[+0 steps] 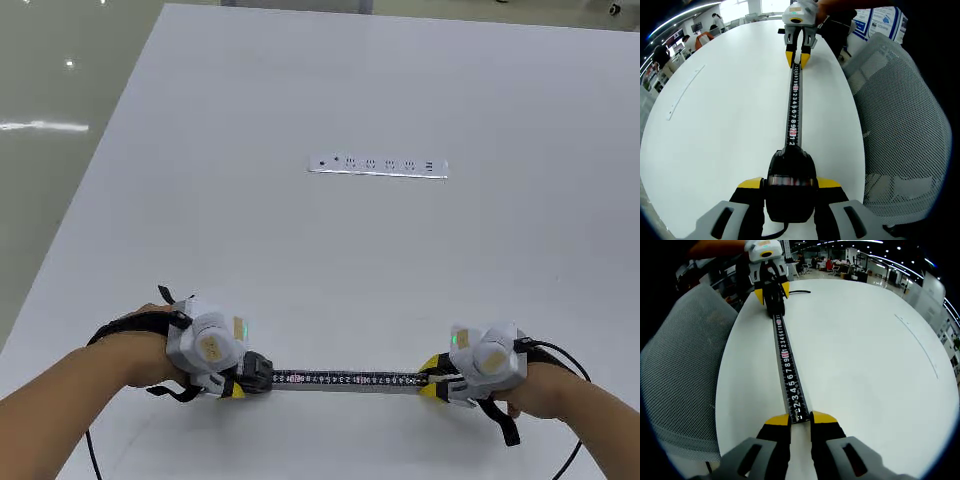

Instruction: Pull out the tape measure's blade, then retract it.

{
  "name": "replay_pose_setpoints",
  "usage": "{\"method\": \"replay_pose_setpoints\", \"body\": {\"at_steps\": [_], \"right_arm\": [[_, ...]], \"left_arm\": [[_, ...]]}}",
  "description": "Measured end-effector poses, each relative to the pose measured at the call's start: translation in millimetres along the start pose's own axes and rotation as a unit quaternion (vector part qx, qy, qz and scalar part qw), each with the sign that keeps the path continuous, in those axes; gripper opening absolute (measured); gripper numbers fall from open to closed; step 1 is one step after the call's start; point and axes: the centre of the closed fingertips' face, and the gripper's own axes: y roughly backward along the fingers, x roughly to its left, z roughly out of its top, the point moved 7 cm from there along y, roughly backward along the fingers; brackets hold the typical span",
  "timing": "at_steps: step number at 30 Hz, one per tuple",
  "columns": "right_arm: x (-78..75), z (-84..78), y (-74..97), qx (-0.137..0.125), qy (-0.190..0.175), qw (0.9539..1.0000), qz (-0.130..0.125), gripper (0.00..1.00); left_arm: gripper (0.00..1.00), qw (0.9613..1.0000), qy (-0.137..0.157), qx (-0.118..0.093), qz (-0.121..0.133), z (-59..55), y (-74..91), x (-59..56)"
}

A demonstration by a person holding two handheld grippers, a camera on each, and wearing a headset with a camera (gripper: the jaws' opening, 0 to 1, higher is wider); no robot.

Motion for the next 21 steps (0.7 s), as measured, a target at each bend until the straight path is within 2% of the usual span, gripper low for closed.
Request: {"method": "replay_pose_setpoints", "body": {"at_steps": [9, 11, 14, 21], "right_arm": [[-0.3, 1.0, -0.3, 0.004, -0.007, 1.0000, 0.003, 0.13], [0.1, 3.5, -0.7, 0.017, 0.001, 0.9998, 0.004, 0.13], [0.3, 4.5, -1.8, 0.026, 0.009, 0.9996, 0.006, 0.13], [1.2, 3.7, -0.7, 0.027, 0.003, 0.9996, 0.010, 0.14]], "left_arm": [[0.35, 1.0000, -0.002, -0.003, 0.002, 0.7, -1.0, 0.3], [0.35, 0.9998, -0.017, -0.001, 0.009, 0.5, -2.3, -0.2], [0.34, 0.9997, -0.018, -0.004, 0.015, -0.4, -1.2, -1.3], [0.34, 0.9996, -0.018, -0.007, 0.019, -0.5, -0.5, -0.9]]}}
